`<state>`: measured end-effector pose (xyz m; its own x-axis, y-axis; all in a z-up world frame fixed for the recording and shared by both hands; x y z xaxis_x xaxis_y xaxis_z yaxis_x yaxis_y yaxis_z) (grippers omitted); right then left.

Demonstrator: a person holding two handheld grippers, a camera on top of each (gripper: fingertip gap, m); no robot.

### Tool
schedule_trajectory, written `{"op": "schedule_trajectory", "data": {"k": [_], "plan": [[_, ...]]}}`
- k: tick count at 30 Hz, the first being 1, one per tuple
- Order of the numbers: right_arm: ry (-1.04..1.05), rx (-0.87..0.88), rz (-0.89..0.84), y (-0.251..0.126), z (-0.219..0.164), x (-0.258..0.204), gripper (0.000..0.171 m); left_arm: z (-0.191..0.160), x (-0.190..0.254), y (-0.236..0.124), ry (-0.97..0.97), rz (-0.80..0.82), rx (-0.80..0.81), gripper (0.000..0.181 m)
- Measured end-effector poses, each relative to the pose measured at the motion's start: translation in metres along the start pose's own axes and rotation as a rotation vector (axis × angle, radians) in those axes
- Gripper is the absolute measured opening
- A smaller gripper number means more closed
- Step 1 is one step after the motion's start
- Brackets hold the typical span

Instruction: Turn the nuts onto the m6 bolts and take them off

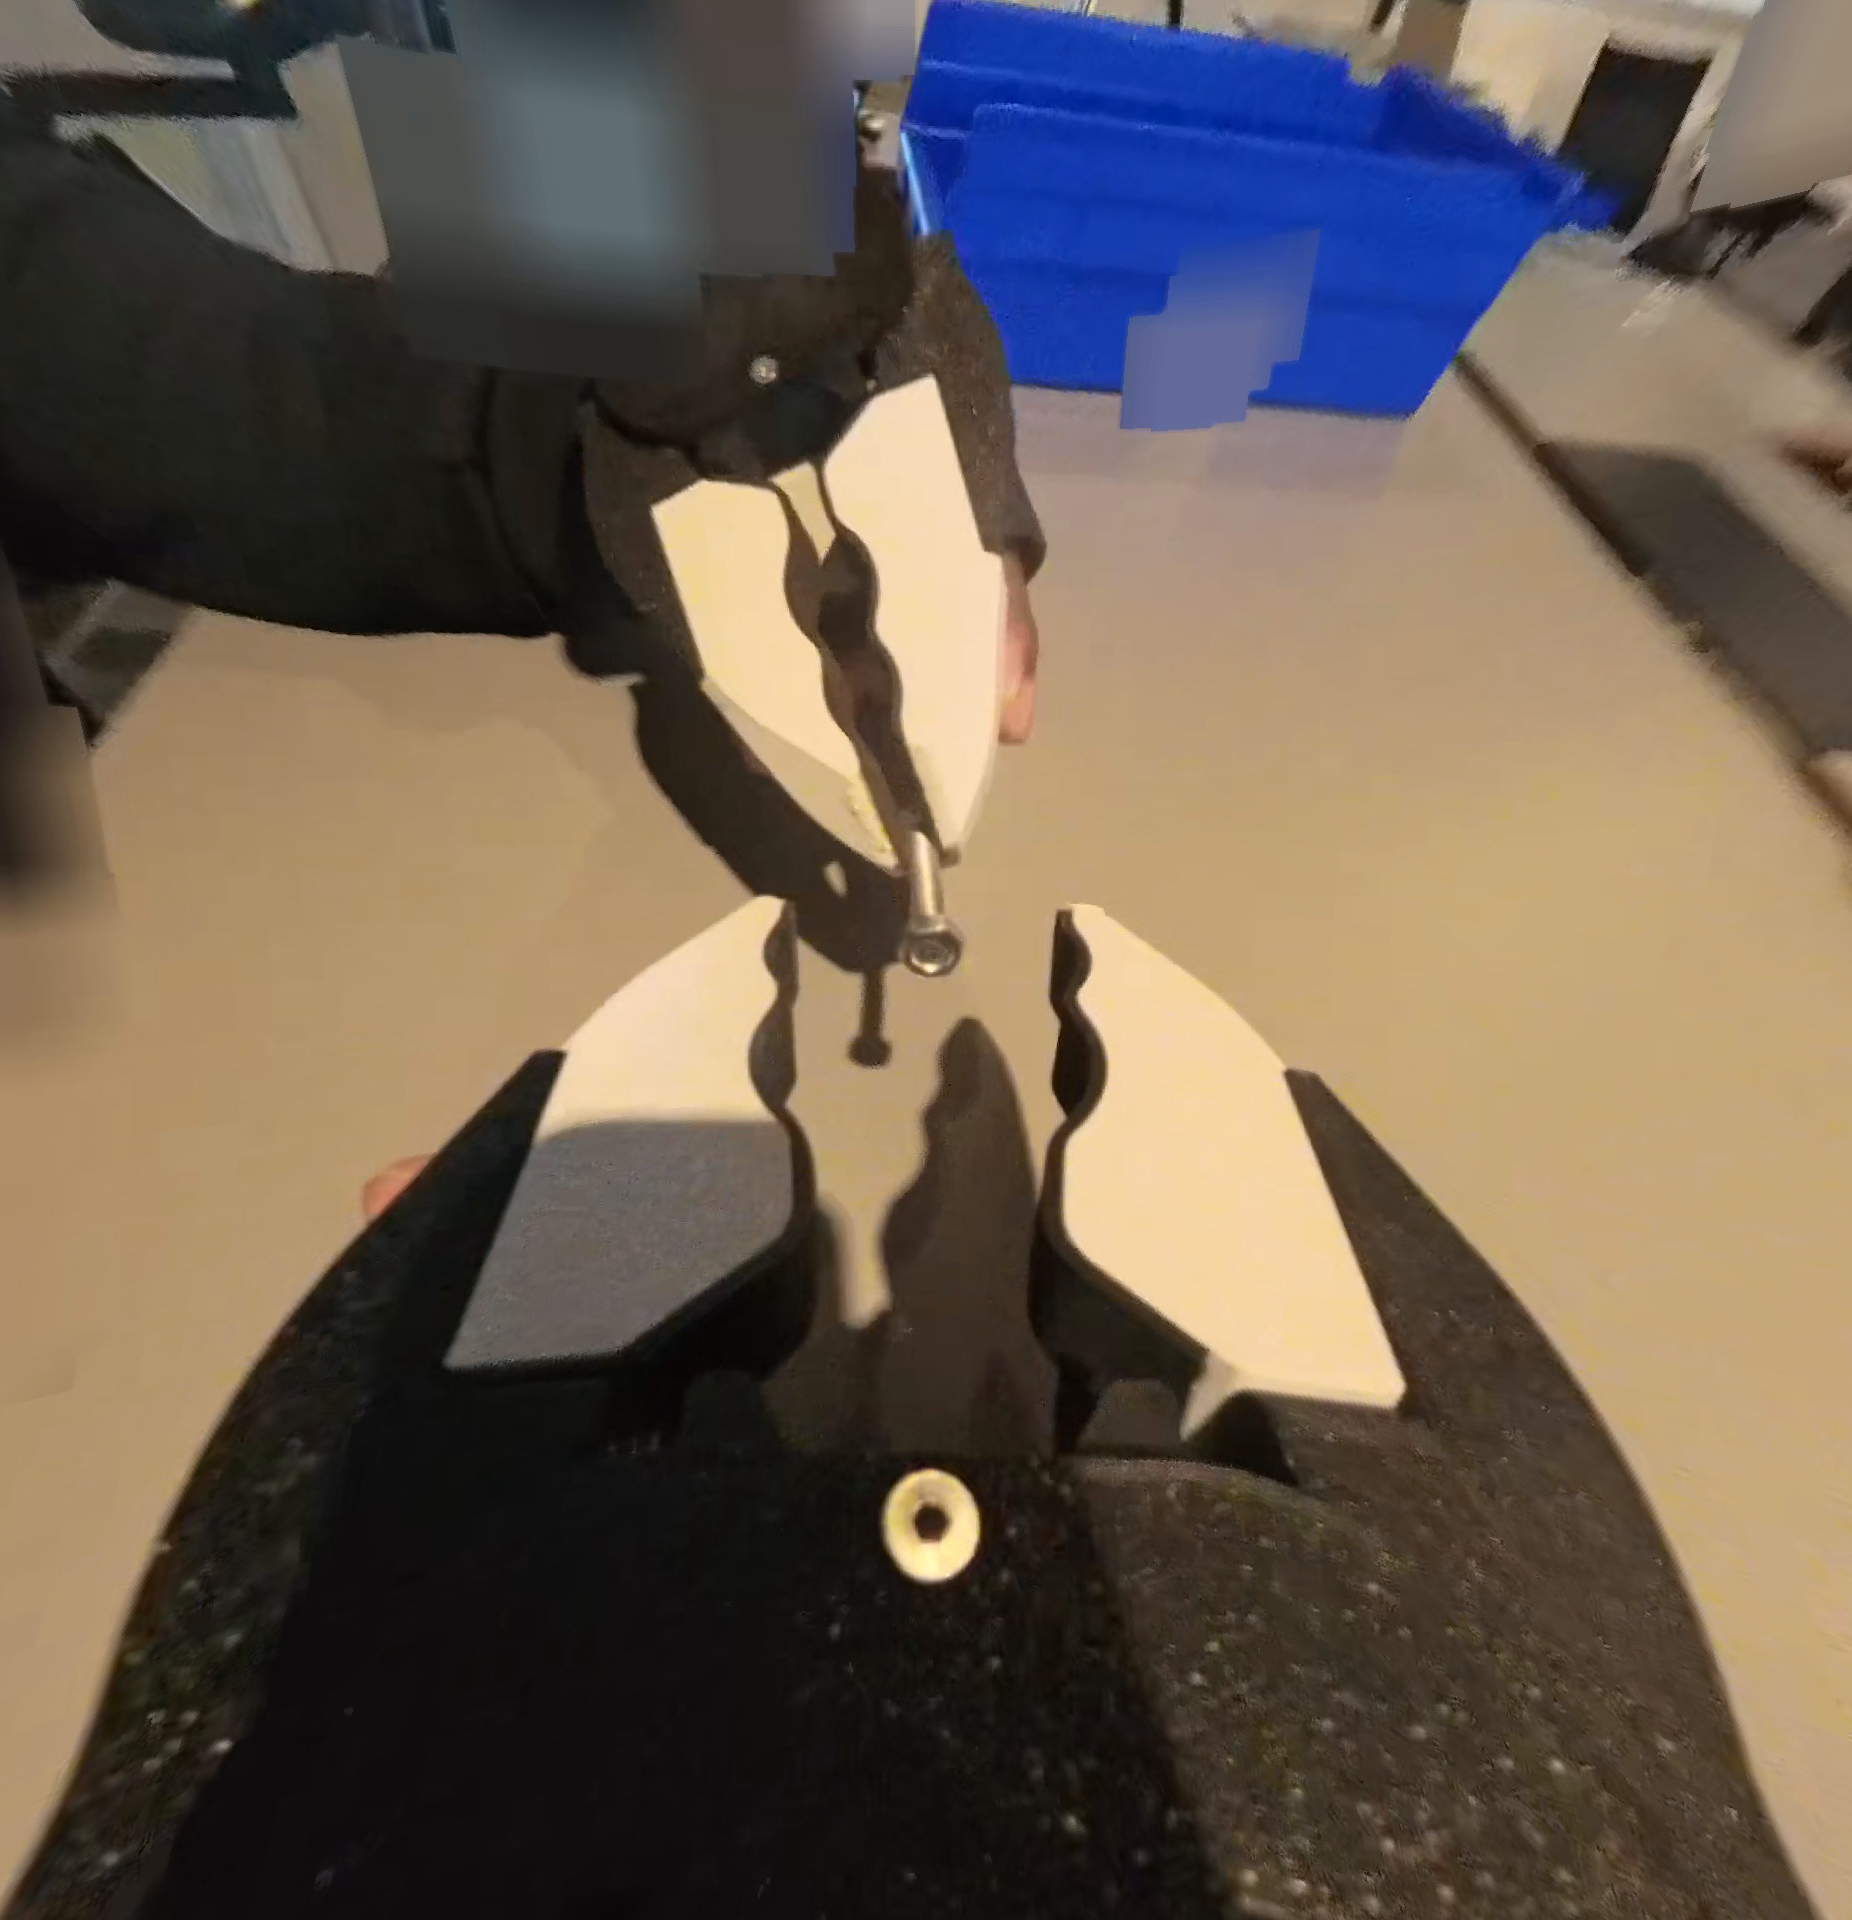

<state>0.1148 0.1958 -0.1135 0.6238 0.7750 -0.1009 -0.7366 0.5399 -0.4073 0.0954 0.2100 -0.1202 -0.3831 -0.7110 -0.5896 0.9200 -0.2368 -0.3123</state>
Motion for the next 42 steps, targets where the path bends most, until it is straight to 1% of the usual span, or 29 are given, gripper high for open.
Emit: {"op": "schedule_trajectory", "data": {"k": [1, 3, 4, 6, 9, 10, 12, 14, 16, 18, 20, 22, 24, 28, 34, 35, 37, 38, 40, 42], "plan": [[0.027, -0.016, 0.012, 0.001, -0.002, 0.0, 0.045, 0.0, 0.001, 0.001, 0.017, 0.001, -0.004, 0.005], [0.026, -0.049, 0.018, 0.002, -0.006, -0.001, 0.022, 0.0, 0.003, 0.002, 0.031, -0.006, -0.011, 0.005], [-0.011, -0.059, 0.009, 0.002, -0.008, -0.001, 0.011, -0.001, 0.004, 0.003, 0.025, -0.017, -0.016, 0.005], [-0.154, -0.077, -0.039, 0.003, -0.012, -0.001, 0.011, -0.002, 0.008, 0.003, -0.014, -0.053, -0.017, 0.005], [-0.52, -0.103, -0.144, 0.007, -0.019, -0.001, 0.011, -0.006, 0.018, 0.003, -0.153, -0.17, -0.023, 0.005], [-0.608, -0.118, -0.182, 0.009, -0.02, 0.001, 0.011, -0.007, 0.019, 0.002, -0.174, -0.182, -0.032, 0.005], [-0.646, -0.122, -0.211, 0.011, -0.02, 0.002, 0.011, -0.008, 0.017, 0.0, -0.197, -0.183, -0.033, 0.005], [-0.572, -0.095, -0.221, 0.01, -0.015, 0.005, 0.03, -0.006, 0.012, -0.002, -0.193, -0.149, -0.013, 0.005], [-0.416, -0.042, -0.194, 0.005, -0.009, 0.007, 0.035, -0.005, 0.003, -0.004, -0.149, -0.085, -0.006, 0.005], [-0.214, 0.021, -0.146, 0.0, 0.001, 0.009, 0.035, -0.004, -0.011, -0.006, -0.064, 0.04, -0.018, 0.005], [-0.006, 0.07, -0.095, -0.004, 0.009, 0.014, 0.034, -0.006, -0.022, -0.009, 0.066, 0.154, -0.066, 0.005], [0.175, 0.096, -0.061, -0.005, 0.012, 0.021, 0.032, -0.011, -0.026, -0.009, 0.182, 0.216, -0.133, 0.005], [0.298, 0.114, -0.029, -0.005, 0.013, 0.025, 0.029, -0.014, -0.027, -0.007, 0.258, 0.246, -0.18, 0.005], [0.395, 0.126, -0.003, -0.004, 0.013, 0.027, 0.027, -0.013, -0.027, -0.006, 0.305, 0.262, -0.192, 0.005], [0.421, 0.107, 0.005, 0.003, 0.011, 0.025, 0.025, -0.013, -0.024, -0.005, 0.314, 0.243, -0.187, 0.005], [0.411, 0.098, 0.005, 0.004, 0.01, 0.024, 0.023, -0.013, -0.022, -0.004, 0.313, 0.232, -0.185, 0.005], [0.34, 0.08, -0.01, 0.006, 0.008, 0.022, 0.011, -0.013, -0.018, -0.003, 0.296, 0.204, -0.181, 0.005], [0.27, 0.064, -0.031, 0.006, 0.006, 0.022, 0.011, -0.013, -0.016, -0.002, 0.263, 0.183, -0.172, 0.005], [0.042, 0.026, -0.085, 0.005, 0.001, 0.019, 0.011, -0.013, -0.011, 0.0, 0.17, 0.118, -0.141, 0.005], [-0.282, 0.02, -0.159, 0.004, -0.002, 0.013, 0.011, -0.011, -0.004, 0.0, 0.087, 0.049, -0.105, 0.005]]}}
Point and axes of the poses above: each gripper's, where its closed fingertips meet, y out along the fingers, z out of its top, x = y × z across the jaws, the point moved 1 cm from there along -y, back along the fingers, and after that the axes turned 12 degrees about y, right-handed, at the moved point
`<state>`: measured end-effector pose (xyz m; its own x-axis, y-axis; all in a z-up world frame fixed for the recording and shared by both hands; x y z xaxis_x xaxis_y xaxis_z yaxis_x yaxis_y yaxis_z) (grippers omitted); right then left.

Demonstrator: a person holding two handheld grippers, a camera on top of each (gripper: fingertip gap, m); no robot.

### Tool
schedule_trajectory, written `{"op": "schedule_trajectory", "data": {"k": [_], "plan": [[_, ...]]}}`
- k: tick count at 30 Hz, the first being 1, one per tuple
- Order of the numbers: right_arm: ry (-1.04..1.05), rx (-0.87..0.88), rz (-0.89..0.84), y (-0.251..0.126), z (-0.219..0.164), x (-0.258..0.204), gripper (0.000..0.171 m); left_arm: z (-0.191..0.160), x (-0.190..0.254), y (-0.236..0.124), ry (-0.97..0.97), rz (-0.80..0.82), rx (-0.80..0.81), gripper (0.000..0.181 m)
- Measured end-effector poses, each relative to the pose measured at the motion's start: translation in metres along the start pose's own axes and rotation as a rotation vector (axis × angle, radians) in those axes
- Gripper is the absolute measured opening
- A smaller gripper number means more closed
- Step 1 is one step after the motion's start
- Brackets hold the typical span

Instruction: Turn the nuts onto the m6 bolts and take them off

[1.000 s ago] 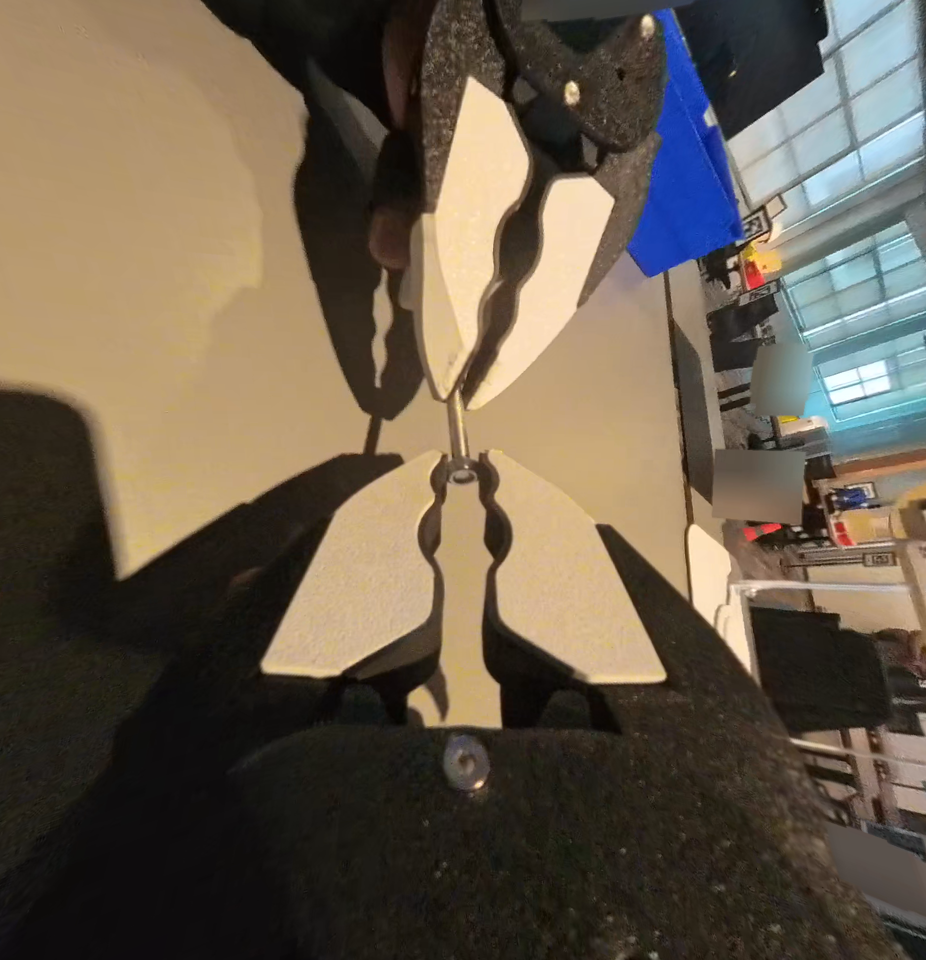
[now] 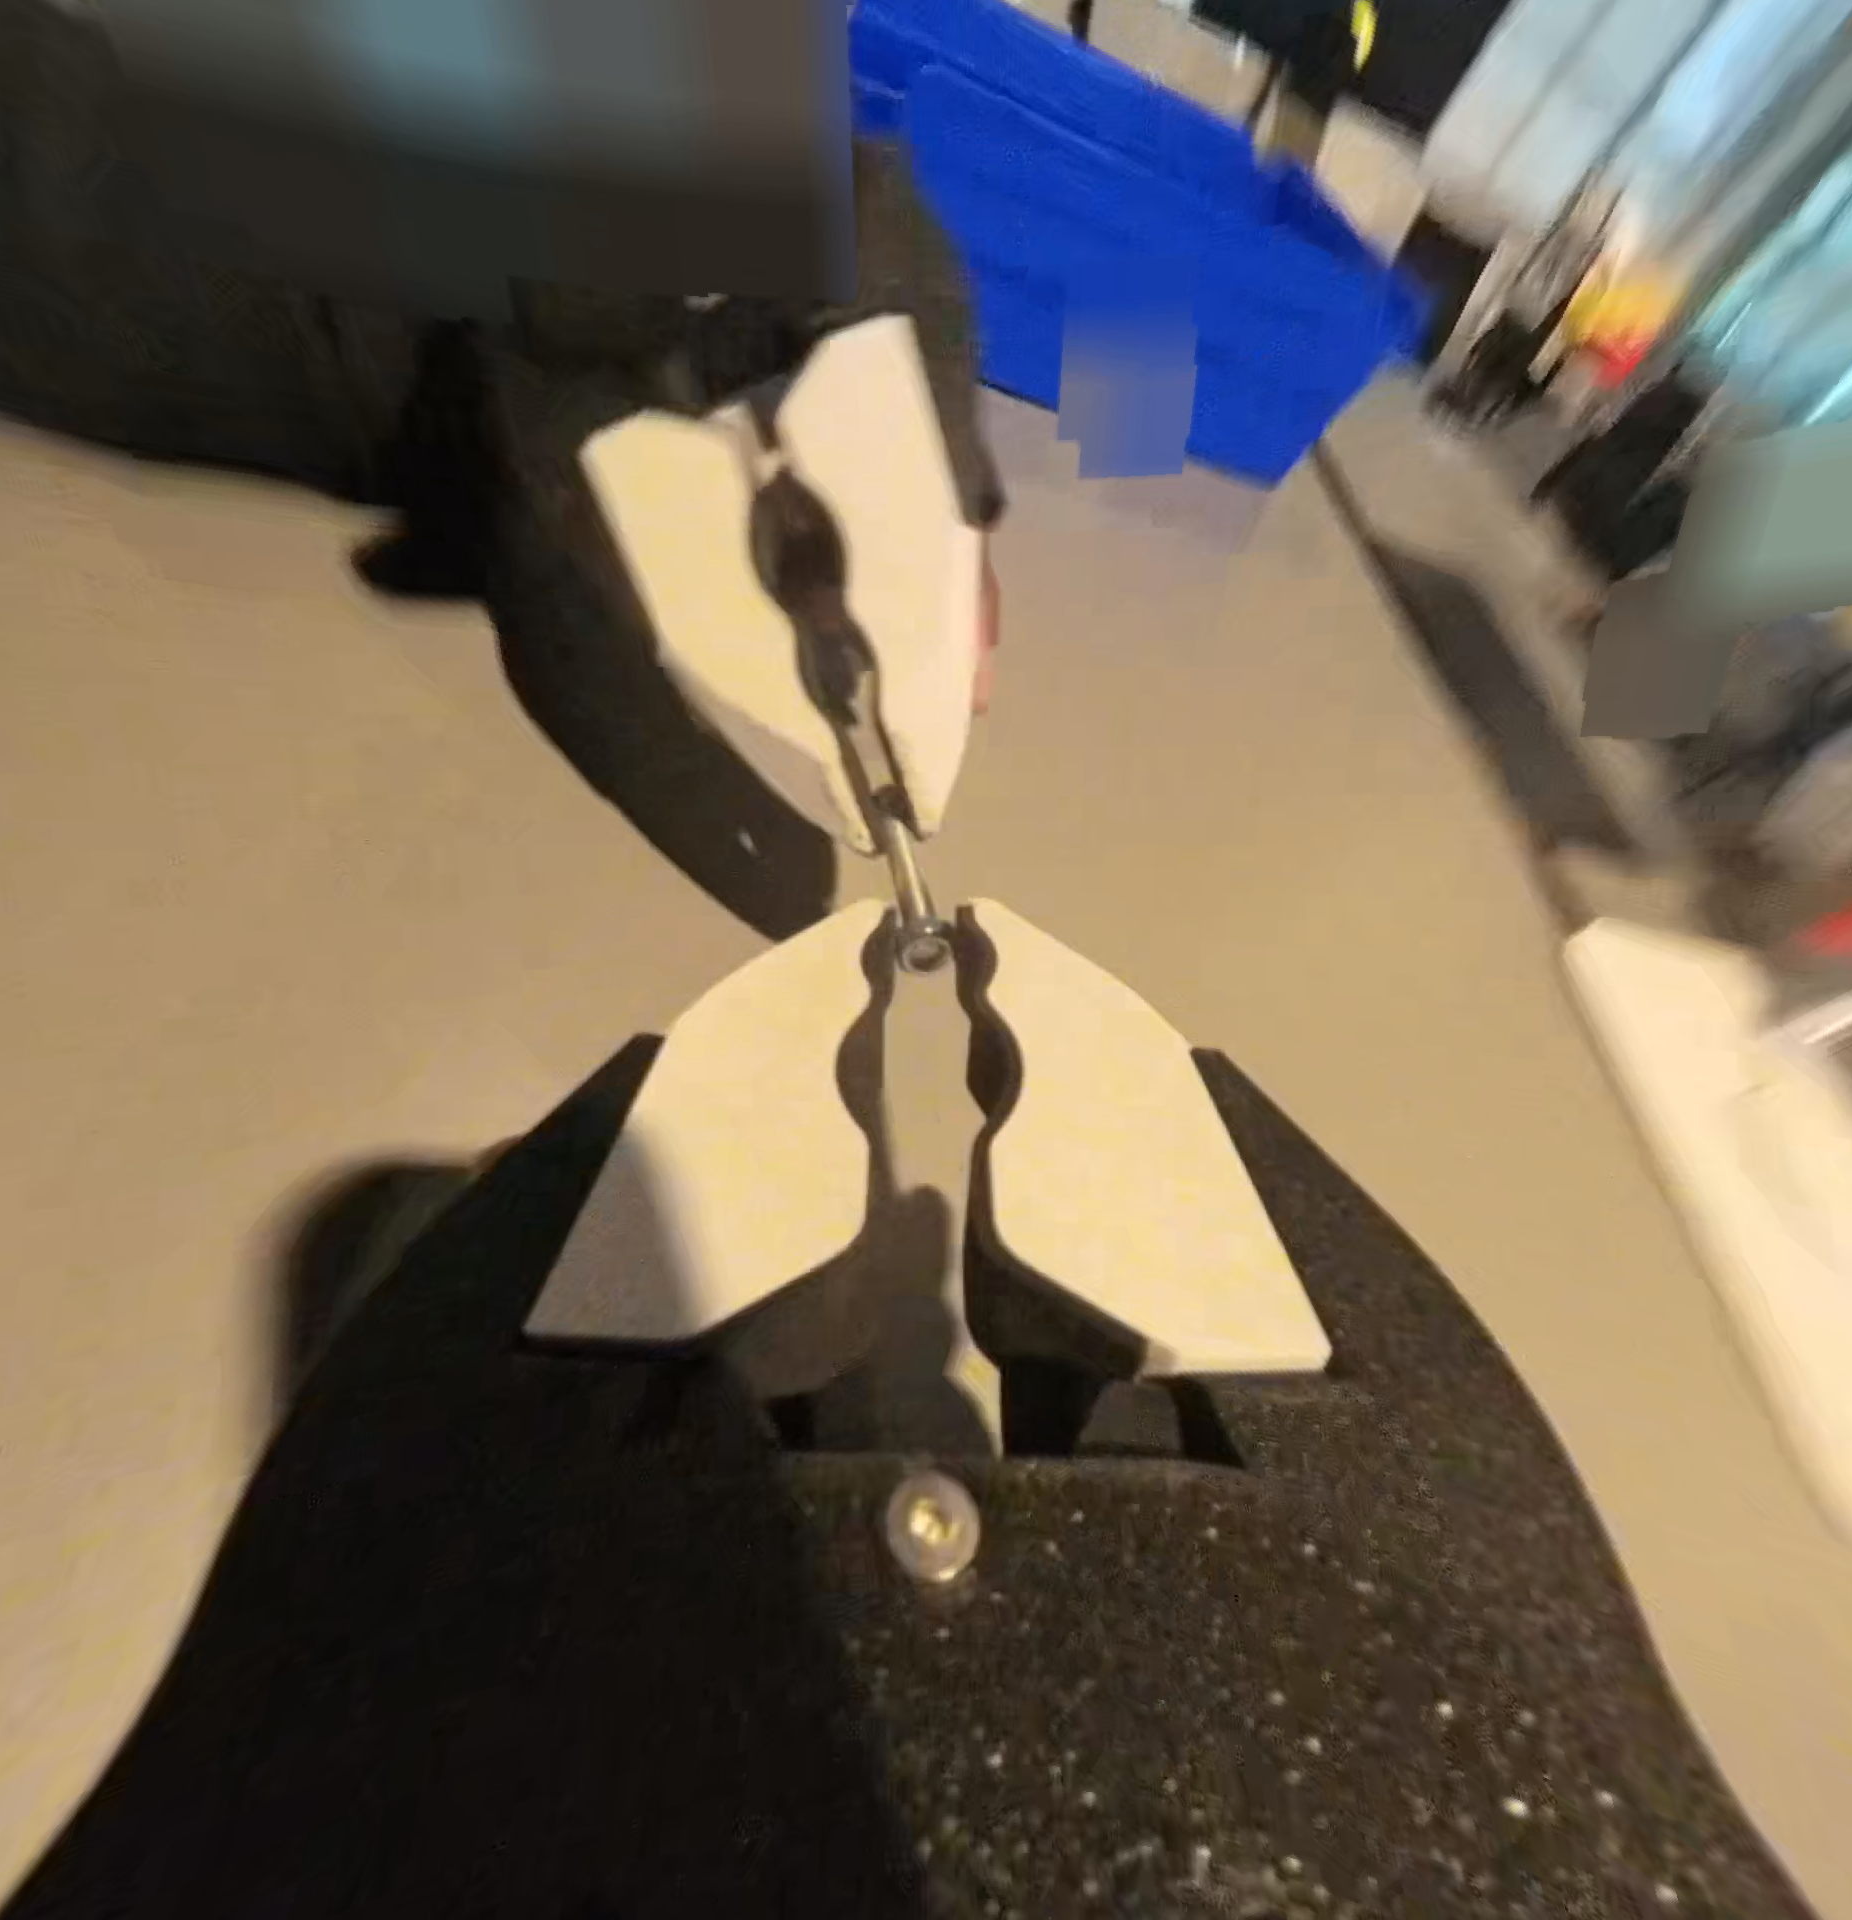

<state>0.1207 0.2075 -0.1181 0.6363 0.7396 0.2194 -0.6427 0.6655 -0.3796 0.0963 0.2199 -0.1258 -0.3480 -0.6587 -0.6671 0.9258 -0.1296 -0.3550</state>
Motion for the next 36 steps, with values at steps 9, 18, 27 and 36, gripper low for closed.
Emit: {"op": "schedule_trajectory", "data": {"k": [9, 18, 27, 36], "plan": [[0.242, 0.064, 0.044, -0.007, 0.011, 0.006, 0.034, 0.003, -0.008, -0.005, 0.01, 0.056, 0.022, 0.005], [0.304, 0.043, 0.135, -0.009, 0.01, -0.002, 0.0, 0.004, 0.0, -0.001, 0.006, 0.009, 0.026, 0.005], [-0.034, 0.079, -0.031, -0.01, 0.012, 0.0, 0.027, 0.005, 0.001, -0.004, -0.11, -0.042, 0.072, 0.005], [0.278, 0.019, 0.142, -0.01, 0.003, -0.005, 0.019, 0.01, 0.002, -0.005, -0.084, -0.041, 0.098, 0.005]]}}
Point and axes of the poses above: each gripper's, where its closed fingertips meet, y out along the fingers, z out of its top, x = y × z across the jaws, the point moved 1 cm from there along -y, back along the fingers, and after that the axes turned 12 degrees about y, right-handed, at the moved point
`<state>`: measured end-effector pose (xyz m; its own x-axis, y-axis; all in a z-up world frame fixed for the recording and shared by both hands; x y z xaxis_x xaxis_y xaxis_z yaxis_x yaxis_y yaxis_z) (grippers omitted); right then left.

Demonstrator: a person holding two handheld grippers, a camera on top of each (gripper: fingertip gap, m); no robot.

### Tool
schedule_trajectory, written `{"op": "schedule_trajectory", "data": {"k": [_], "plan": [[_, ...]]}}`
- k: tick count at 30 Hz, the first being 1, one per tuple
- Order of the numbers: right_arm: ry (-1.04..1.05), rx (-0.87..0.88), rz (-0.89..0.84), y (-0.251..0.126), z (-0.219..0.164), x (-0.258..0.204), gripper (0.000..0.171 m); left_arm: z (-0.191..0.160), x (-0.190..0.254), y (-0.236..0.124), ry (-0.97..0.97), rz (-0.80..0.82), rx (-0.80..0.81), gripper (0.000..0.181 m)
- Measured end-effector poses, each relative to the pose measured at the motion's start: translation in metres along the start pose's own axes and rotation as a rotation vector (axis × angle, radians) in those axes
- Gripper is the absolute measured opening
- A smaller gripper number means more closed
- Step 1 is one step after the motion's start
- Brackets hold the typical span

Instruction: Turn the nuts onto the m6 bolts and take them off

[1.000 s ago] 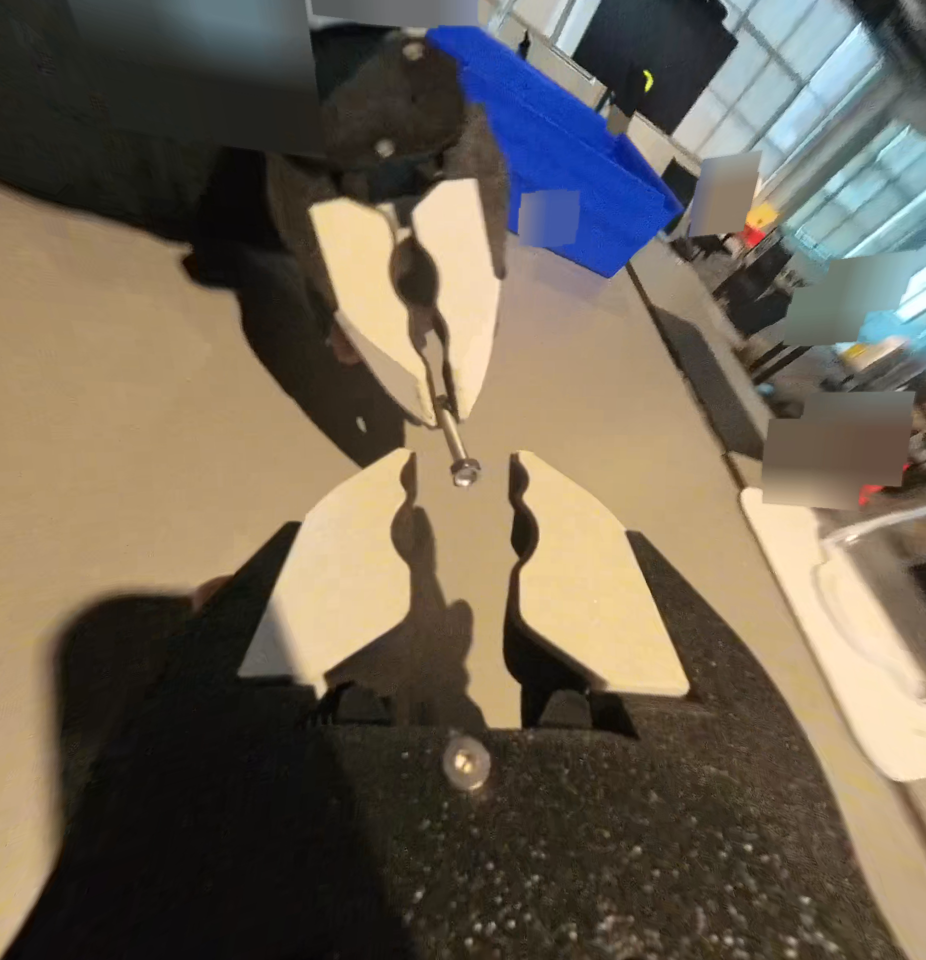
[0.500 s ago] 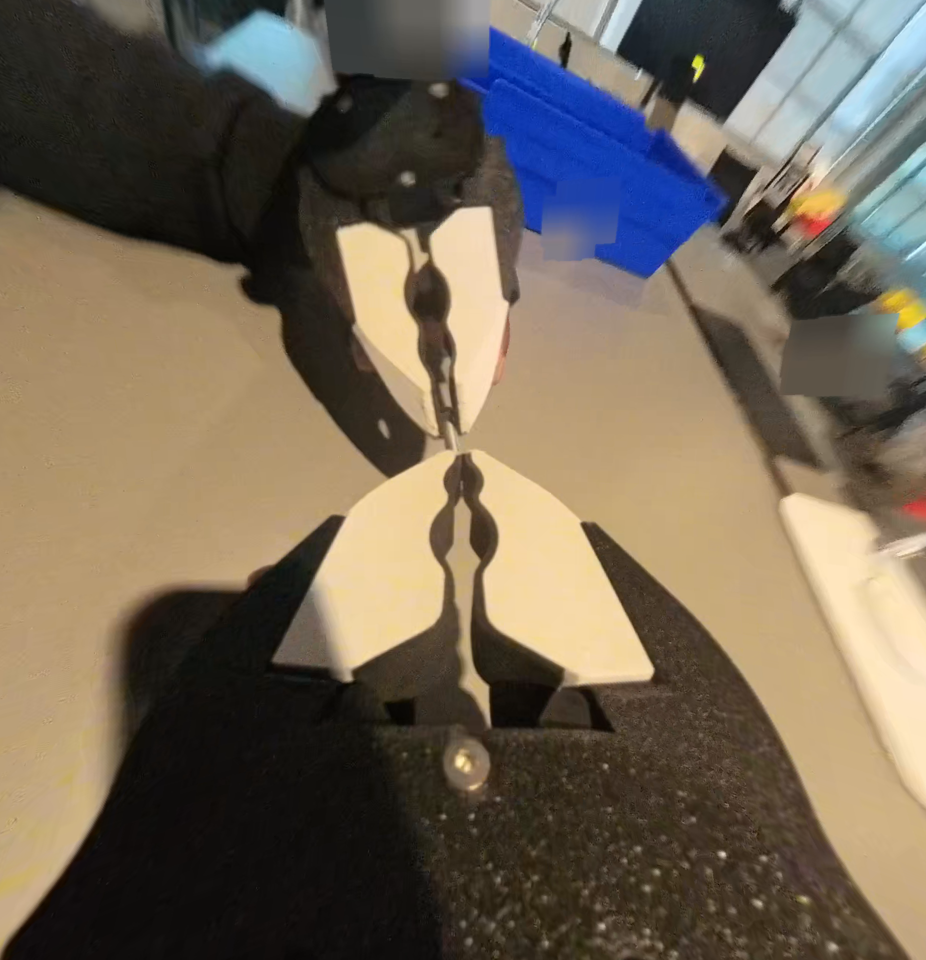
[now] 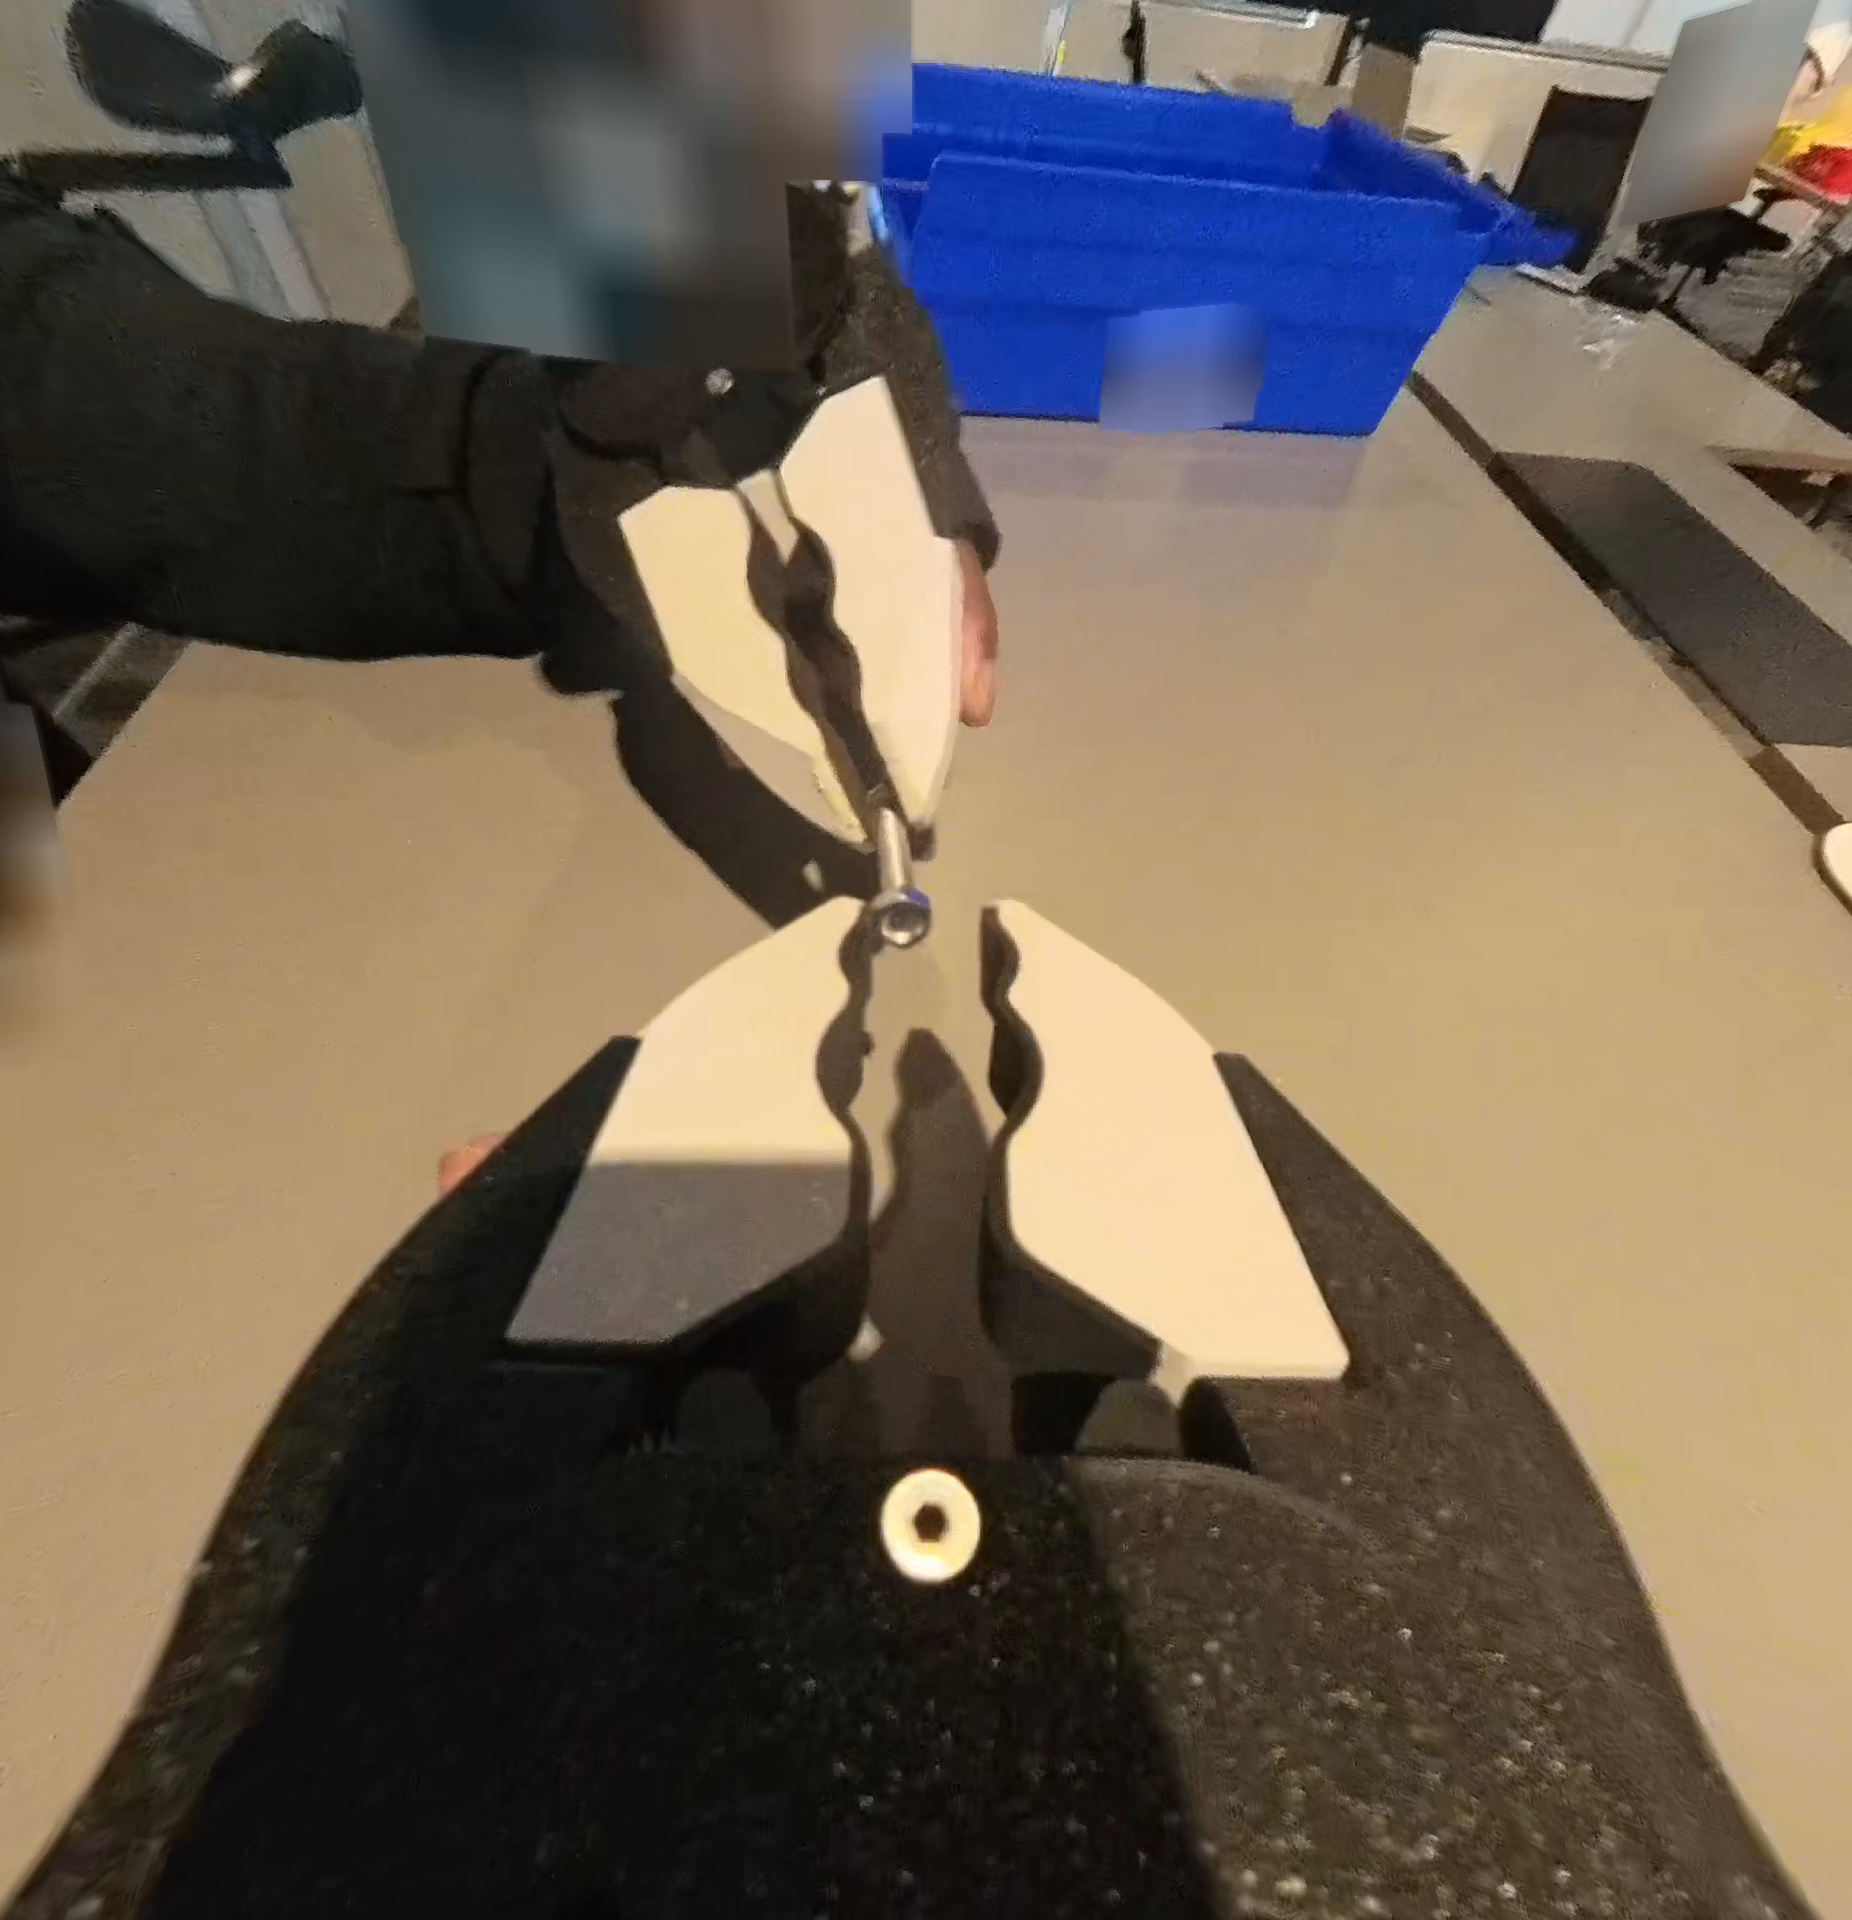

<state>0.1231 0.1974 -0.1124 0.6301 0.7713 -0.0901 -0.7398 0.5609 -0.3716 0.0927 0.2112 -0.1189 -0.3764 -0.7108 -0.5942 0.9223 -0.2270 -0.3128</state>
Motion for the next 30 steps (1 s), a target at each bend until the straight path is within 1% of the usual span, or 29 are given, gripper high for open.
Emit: {"op": "schedule_trajectory", "data": {"k": [1, 4, 9, 11, 12, 13, 15, 18, 21, 24, 30], "plan": [[-0.042, -0.015, 0.002, 0.001, -0.002, -0.003, 0.011, 0.0, 0.001, 0.0, -0.007, -0.009, 0.001, 0.005], [-0.219, -0.029, -0.048, 0.001, -0.004, -0.006, 0.01, 0.0, 0.004, 0.0, -0.06, -0.047, 0.023, 0.005], [-0.649, -0.01, -0.204, -0.001, 0.006, -0.009, 0.01, 0.006, 0.003, -0.006, -0.2, -0.101, 0.109, 0.005], [-0.689, -0.008, -0.261, 0.0, 0.01, -0.006, 0.011, 0.006, -0.001, -0.007, -0.202, -0.081, 0.113, 0.005], [-0.643, 0.008, -0.266, -0.001, 0.012, -0.005, 0.013, 0.006, -0.003, -0.007, -0.191, -0.061, 0.111, 0.005], [-0.552, 0.024, -0.248, -0.002, 0.013, -0.003, 0.019, 0.006, -0.006, -0.008, -0.178, -0.037, 0.108, 0.005], [-0.304, 0.045, -0.174, -0.004, 0.013, 0.001, 0.026, 0.004, -0.015, -0.009, -0.125, 0.041, 0.086, 0.005], [0.051, 0.071, -0.091, -0.007, 0.015, 0.013, 0.028, 0.001, -0.024, -0.01, 0.015, 0.156, 0.019, 0.005], [0.289, 0.089, -0.012, -0.01, 0.016, 0.018, 0.028, -0.005, -0.029, -0.009, 0.164, 0.232, -0.083, 0.005], [0.373, 0.065, 0.01, -0.009, 0.011, 0.02, 0.029, -0.006, -0.026, -0.005, 0.246, 0.24, -0.133, 0.005], [0.419, 0.033, 0.064, -0.003, 0.009, 0.014, 0.032, -0.005, -0.024, -0.004, 0.279, 0.234, -0.14, 0.005]]}}
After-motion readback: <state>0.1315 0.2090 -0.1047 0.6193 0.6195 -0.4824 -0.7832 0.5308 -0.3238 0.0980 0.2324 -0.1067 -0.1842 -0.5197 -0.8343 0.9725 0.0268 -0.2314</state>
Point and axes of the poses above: each gripper's, where its closed fingertips meet, y out along the fingers, z out of its top, x = y × z across the jaws, the point moved 1 cm from there along -y, back along the fingers, and after that the axes turned 12 degrees about y, right-handed, at the moved point
